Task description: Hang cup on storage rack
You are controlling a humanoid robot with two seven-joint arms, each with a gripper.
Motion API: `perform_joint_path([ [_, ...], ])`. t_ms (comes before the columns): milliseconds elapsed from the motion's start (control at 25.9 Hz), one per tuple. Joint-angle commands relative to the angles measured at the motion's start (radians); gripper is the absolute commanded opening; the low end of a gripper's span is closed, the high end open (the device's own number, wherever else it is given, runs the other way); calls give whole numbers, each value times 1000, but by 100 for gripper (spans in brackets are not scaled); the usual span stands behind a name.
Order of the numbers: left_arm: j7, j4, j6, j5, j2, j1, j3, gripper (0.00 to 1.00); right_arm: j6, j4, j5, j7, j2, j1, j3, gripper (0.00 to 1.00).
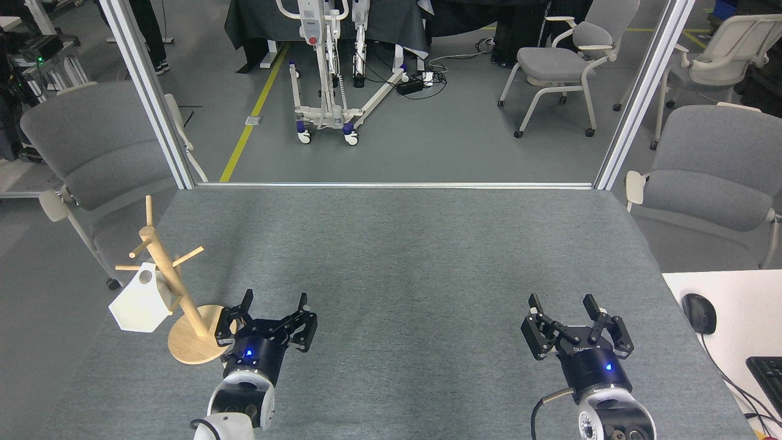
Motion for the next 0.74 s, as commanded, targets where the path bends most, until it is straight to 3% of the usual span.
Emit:
perform_joint_path([
  [0, -100, -29, 60, 15, 0, -29, -64, 98, 0, 3, -1, 3, -3, -3, 0, 100],
  [155, -151, -128, 58, 39, 2, 56, -67, 99, 0, 3, -1, 4, -9, -4, -2, 100],
  [309, 4, -192, 58, 41, 6, 152, -108, 99, 0, 3, 0, 4, -16, -6, -2, 100],
  [696, 33, -195, 60, 42, 8, 160, -99, 99, 1, 3, 0, 7, -16, -9, -5, 100],
])
